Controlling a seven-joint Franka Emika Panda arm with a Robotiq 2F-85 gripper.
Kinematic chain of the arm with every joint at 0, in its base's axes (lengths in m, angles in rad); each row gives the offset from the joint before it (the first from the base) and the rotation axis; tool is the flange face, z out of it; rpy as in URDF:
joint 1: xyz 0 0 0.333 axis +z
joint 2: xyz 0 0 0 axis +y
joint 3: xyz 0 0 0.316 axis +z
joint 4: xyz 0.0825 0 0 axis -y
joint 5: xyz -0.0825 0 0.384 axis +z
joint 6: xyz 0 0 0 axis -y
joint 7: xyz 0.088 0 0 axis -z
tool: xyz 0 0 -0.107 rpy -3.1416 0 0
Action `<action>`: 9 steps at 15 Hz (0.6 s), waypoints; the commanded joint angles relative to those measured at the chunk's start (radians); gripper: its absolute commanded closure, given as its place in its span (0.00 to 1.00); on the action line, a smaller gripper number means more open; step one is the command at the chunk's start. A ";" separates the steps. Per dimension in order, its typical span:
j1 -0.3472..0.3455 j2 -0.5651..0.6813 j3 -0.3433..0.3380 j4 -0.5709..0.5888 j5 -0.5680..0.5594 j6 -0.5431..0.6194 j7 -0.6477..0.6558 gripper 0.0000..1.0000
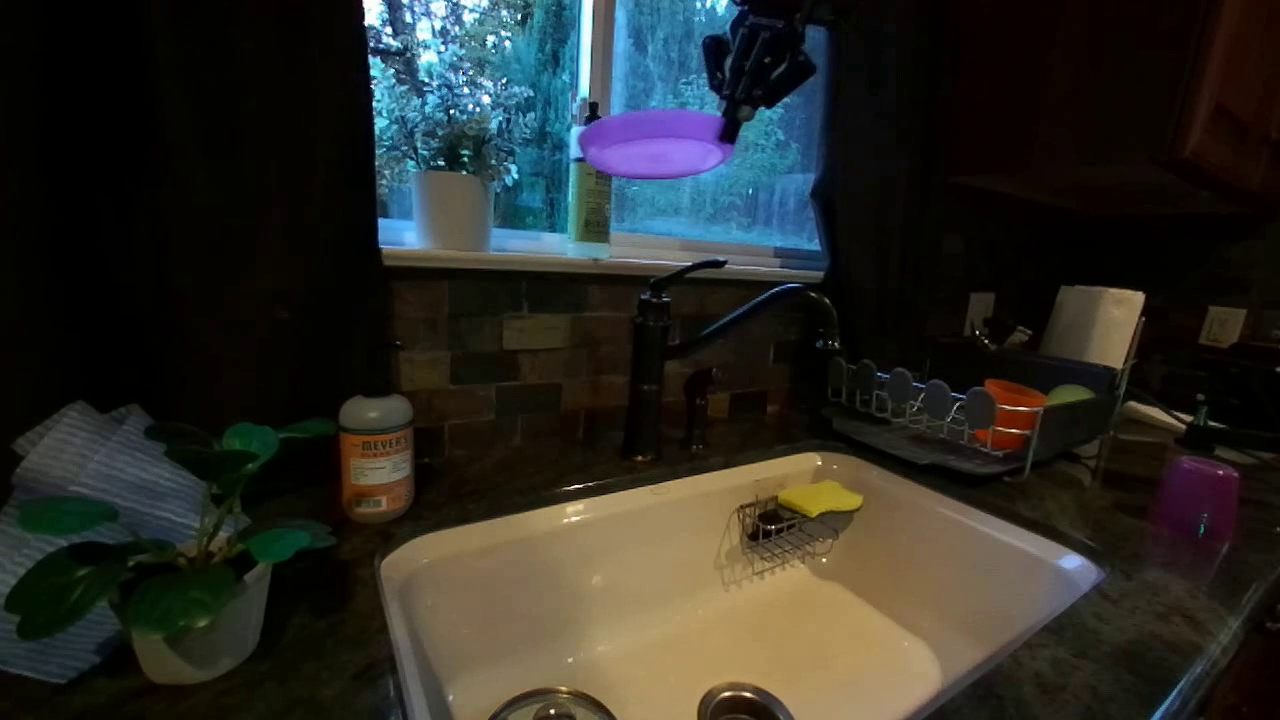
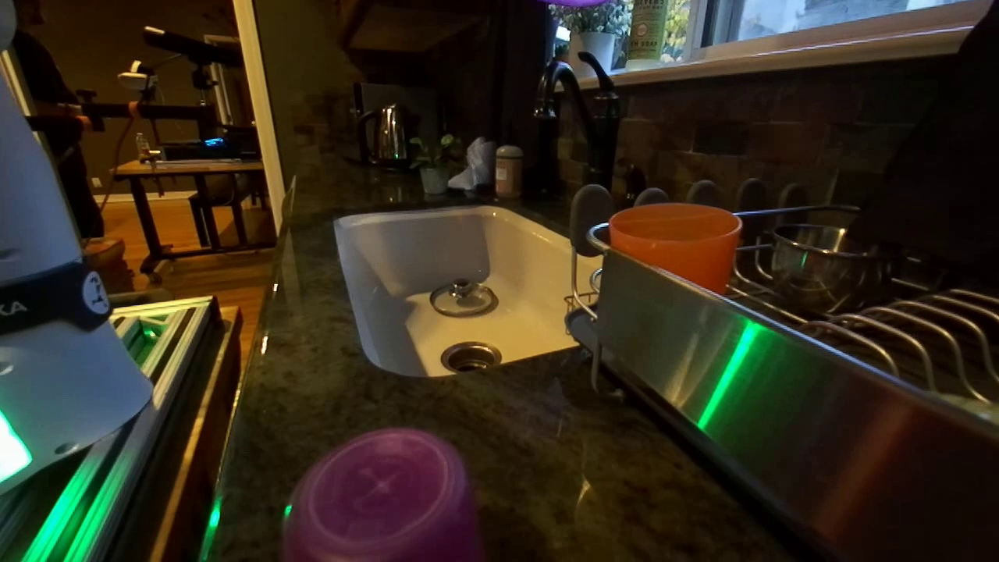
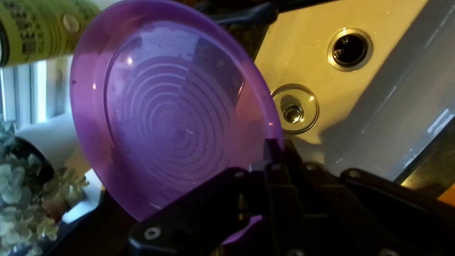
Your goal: Move the purple plate to the left
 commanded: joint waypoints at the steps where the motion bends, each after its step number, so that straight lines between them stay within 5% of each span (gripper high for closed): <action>1: 0.036 0.197 0.077 0.253 -0.004 -0.087 -0.079 0.99; 4: 0.072 0.325 0.147 0.411 -0.014 -0.132 -0.134 0.99; 5: 0.054 0.224 0.118 0.264 0.000 -0.061 -0.090 0.99; 9: 0.057 0.252 0.123 0.290 0.000 -0.063 -0.088 0.96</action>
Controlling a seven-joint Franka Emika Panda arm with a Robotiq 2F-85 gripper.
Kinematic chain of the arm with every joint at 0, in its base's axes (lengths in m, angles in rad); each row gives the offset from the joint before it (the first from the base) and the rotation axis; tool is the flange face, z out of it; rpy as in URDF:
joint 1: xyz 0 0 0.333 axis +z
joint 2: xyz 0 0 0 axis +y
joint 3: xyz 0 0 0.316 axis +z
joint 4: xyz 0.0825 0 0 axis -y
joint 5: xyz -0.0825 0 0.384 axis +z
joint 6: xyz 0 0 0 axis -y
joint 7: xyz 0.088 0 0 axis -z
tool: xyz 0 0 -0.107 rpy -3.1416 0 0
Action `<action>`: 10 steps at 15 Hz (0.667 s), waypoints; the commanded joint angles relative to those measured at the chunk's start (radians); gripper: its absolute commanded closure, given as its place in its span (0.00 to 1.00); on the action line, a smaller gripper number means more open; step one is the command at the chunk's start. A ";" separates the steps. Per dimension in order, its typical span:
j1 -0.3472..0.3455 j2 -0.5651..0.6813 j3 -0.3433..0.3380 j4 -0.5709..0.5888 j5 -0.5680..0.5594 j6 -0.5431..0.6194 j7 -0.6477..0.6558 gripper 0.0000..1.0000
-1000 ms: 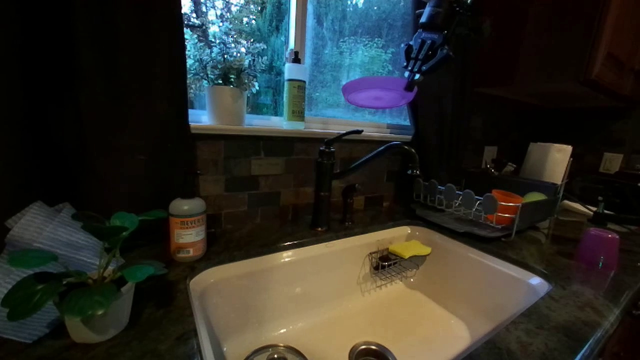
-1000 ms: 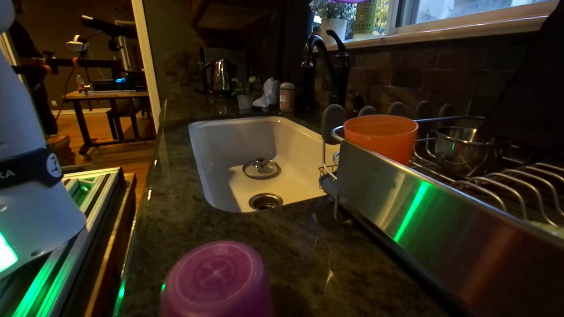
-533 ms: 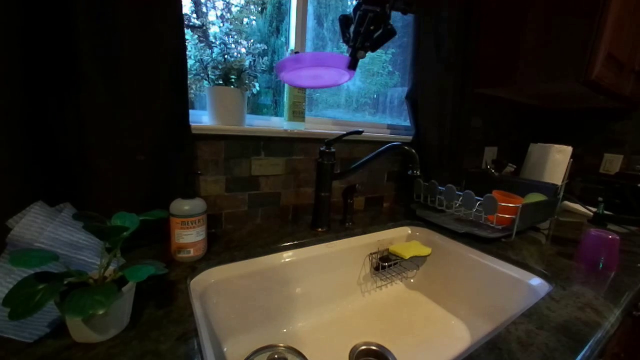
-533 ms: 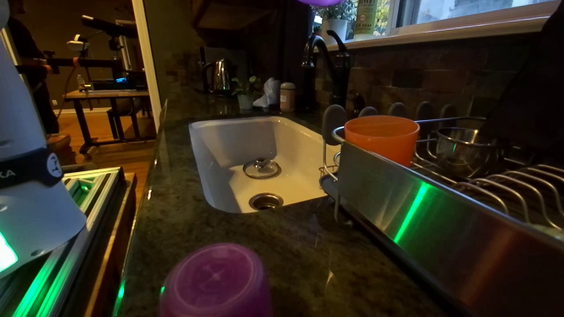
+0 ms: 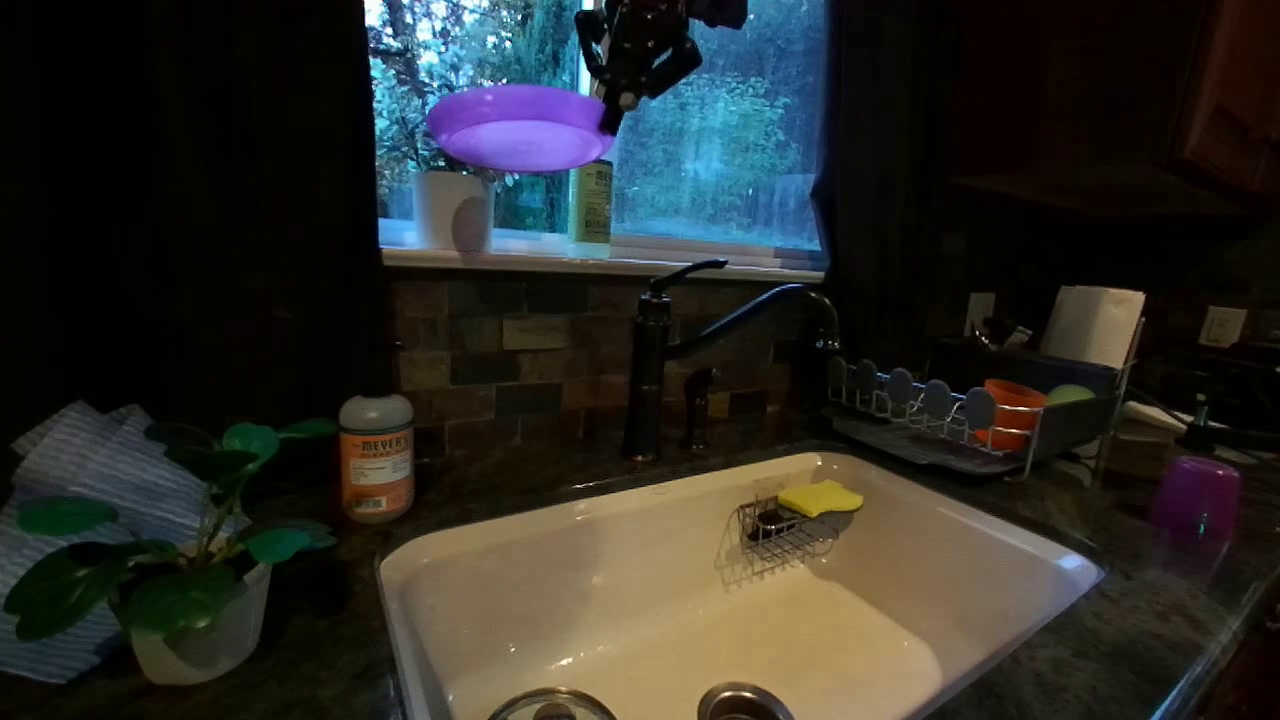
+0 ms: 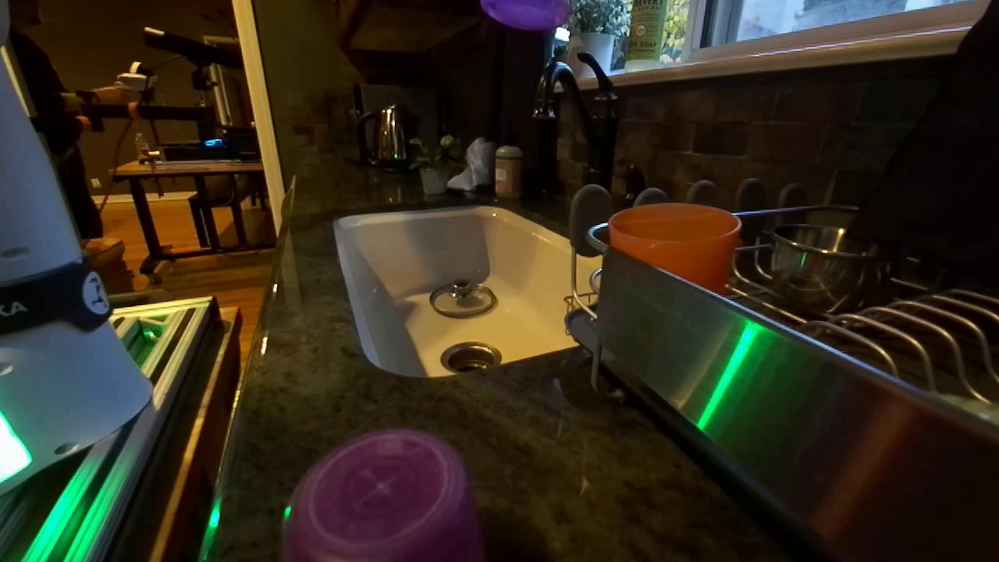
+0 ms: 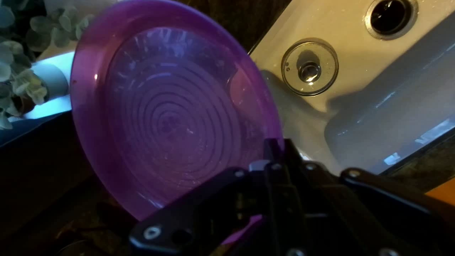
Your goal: Move the purple plate to the left
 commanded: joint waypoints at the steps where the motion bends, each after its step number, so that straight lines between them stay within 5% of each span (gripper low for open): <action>1: -0.004 -0.004 -0.002 0.000 0.000 0.000 0.000 0.99; 10: 0.178 0.320 0.162 0.317 -0.048 -0.060 -0.188 0.99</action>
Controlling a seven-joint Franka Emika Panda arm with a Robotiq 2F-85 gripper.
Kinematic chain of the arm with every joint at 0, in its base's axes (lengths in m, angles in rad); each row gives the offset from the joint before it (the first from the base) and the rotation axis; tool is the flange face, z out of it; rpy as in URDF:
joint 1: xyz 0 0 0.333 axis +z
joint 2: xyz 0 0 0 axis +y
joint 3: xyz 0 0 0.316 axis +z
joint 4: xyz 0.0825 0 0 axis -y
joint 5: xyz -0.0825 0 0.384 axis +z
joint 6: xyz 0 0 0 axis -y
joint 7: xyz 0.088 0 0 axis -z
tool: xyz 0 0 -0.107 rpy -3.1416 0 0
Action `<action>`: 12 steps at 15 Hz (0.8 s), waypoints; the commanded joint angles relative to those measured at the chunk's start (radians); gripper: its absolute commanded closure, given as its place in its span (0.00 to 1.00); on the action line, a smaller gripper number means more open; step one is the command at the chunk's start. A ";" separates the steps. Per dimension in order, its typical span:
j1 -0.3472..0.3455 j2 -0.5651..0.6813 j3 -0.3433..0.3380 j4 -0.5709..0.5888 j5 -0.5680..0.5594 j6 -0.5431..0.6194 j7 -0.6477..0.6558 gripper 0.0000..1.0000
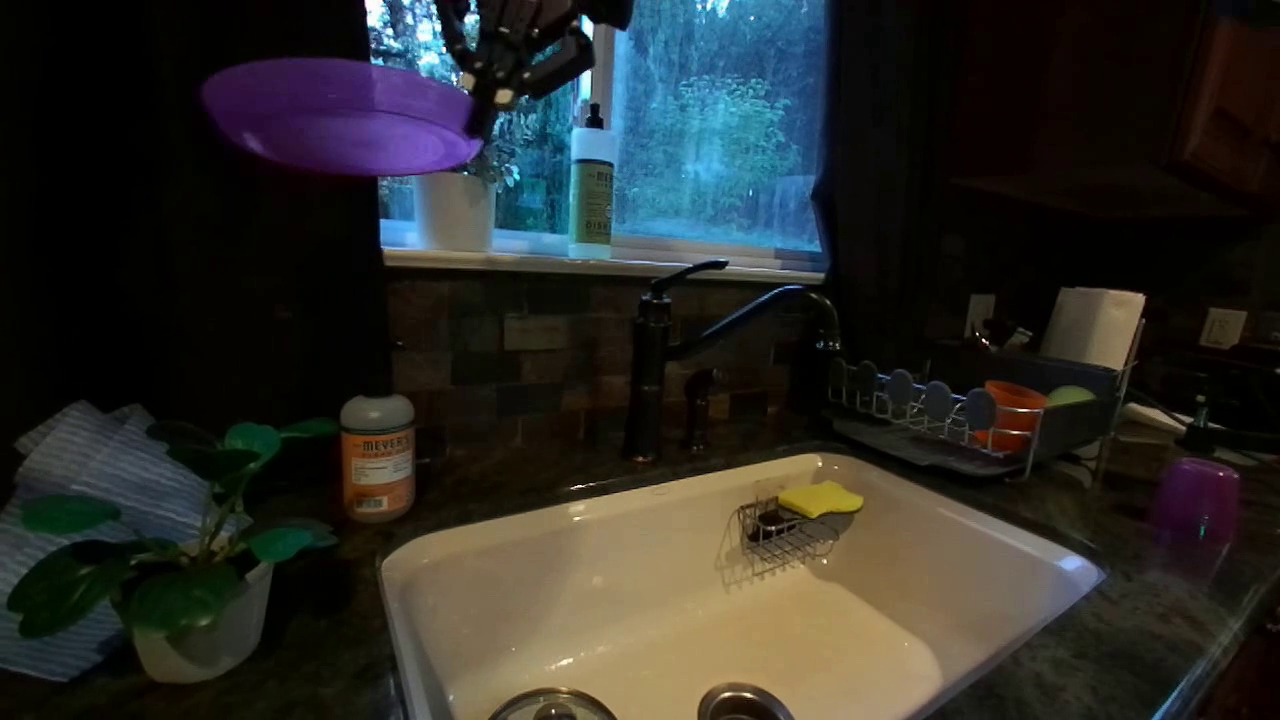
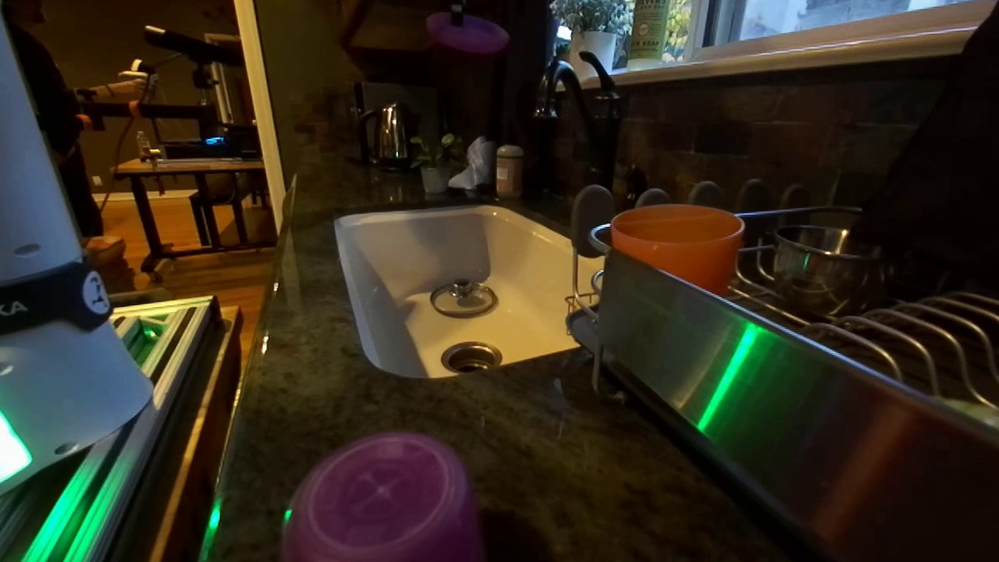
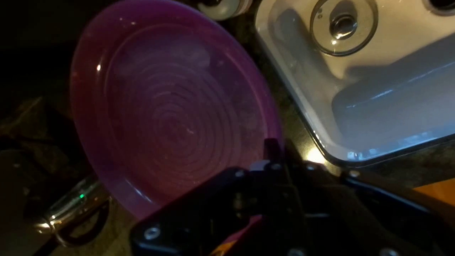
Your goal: Move the purple plate to the left
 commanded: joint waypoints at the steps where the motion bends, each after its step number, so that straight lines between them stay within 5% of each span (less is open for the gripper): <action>1: 0.073 0.150 0.048 0.171 -0.006 -0.066 -0.097 0.99; 5: 0.149 0.270 0.086 0.292 -0.013 -0.116 -0.215 0.99; 6: 0.128 0.195 0.066 0.168 0.000 -0.035 -0.149 0.99; 12: 0.156 0.243 0.070 0.219 -0.022 -0.059 -0.172 0.99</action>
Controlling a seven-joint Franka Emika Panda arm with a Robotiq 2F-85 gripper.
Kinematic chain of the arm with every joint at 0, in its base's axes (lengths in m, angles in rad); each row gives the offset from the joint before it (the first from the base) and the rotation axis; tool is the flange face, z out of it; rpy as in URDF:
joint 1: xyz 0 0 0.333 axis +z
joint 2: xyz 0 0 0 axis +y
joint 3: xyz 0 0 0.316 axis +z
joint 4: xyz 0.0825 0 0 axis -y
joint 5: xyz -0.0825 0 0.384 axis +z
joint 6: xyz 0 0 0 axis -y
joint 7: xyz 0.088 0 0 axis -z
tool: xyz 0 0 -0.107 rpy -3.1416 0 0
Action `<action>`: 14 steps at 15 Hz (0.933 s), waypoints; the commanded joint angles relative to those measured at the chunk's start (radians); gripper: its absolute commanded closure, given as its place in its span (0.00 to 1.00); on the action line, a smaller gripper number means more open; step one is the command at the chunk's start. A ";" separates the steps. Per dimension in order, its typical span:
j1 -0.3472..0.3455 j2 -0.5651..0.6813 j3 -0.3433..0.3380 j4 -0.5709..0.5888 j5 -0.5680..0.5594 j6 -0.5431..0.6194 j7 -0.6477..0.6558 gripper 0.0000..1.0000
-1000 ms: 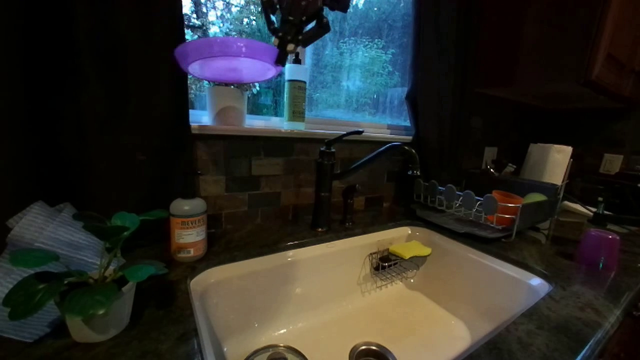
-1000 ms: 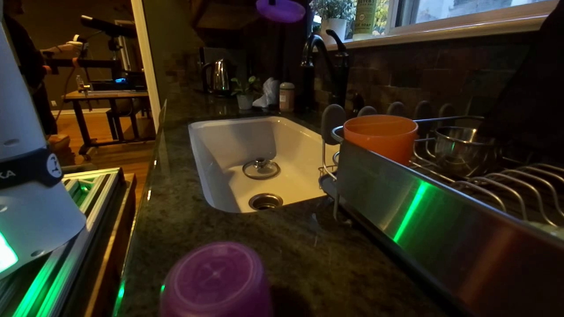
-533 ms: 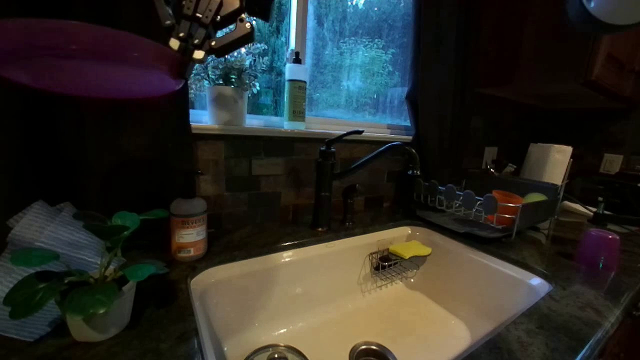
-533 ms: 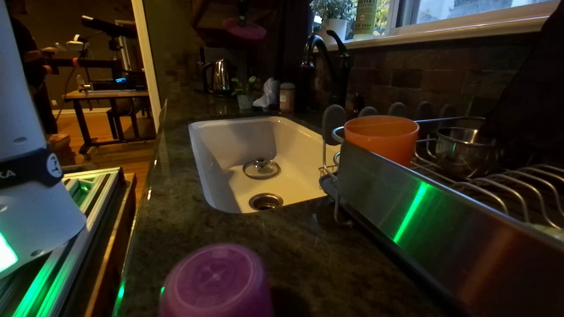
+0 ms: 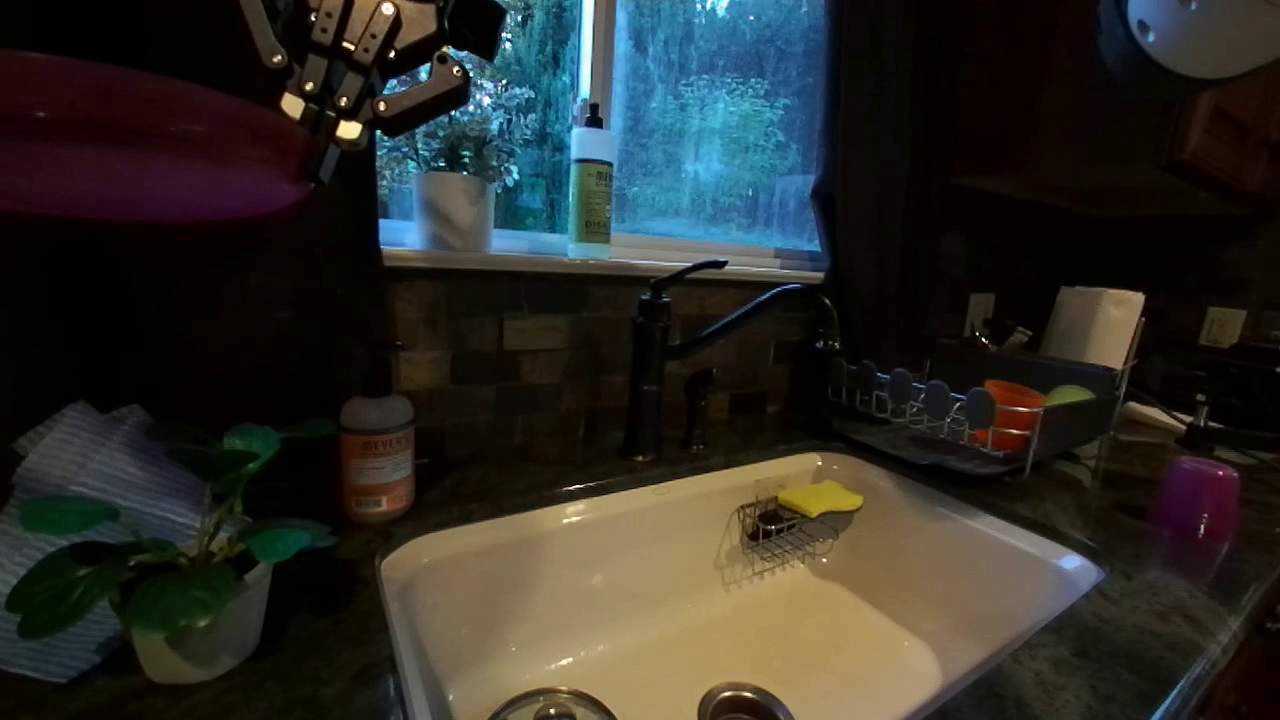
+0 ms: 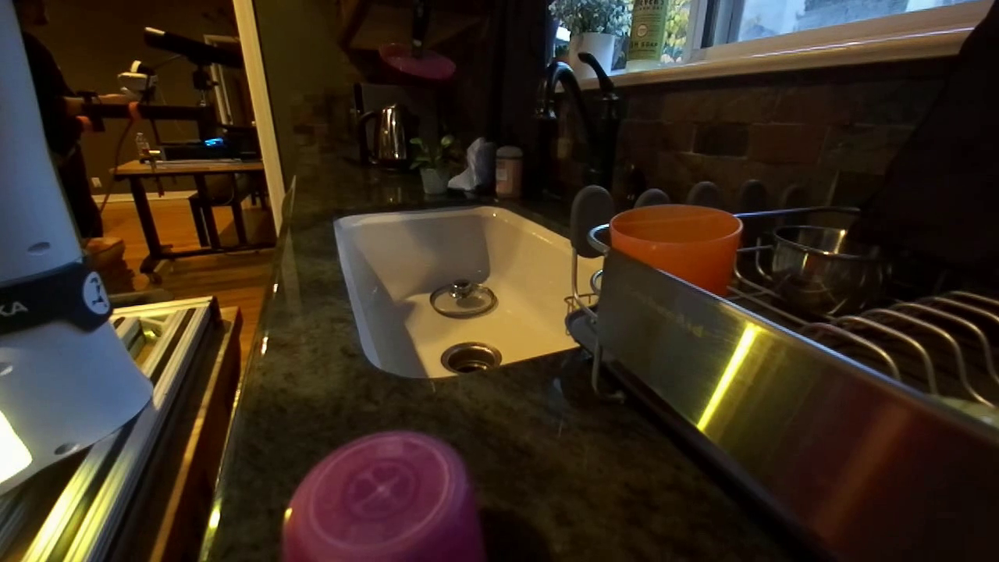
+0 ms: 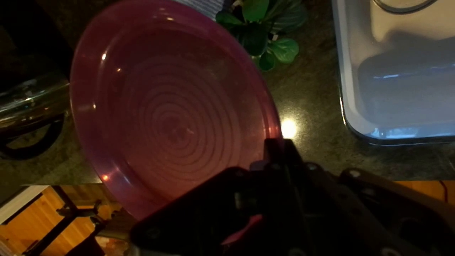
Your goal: Move the purple plate to the left
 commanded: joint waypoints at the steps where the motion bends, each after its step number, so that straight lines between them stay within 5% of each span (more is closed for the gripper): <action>1: 0.044 0.051 0.006 0.055 -0.030 -0.029 -0.029 0.99; 8: 0.215 0.149 0.012 0.054 -0.055 -0.004 -0.053 0.99; 11: 0.235 0.170 -0.028 -0.027 -0.055 0.118 0.055 0.99; 14: 0.239 0.202 -0.045 -0.071 -0.070 0.215 0.026 0.99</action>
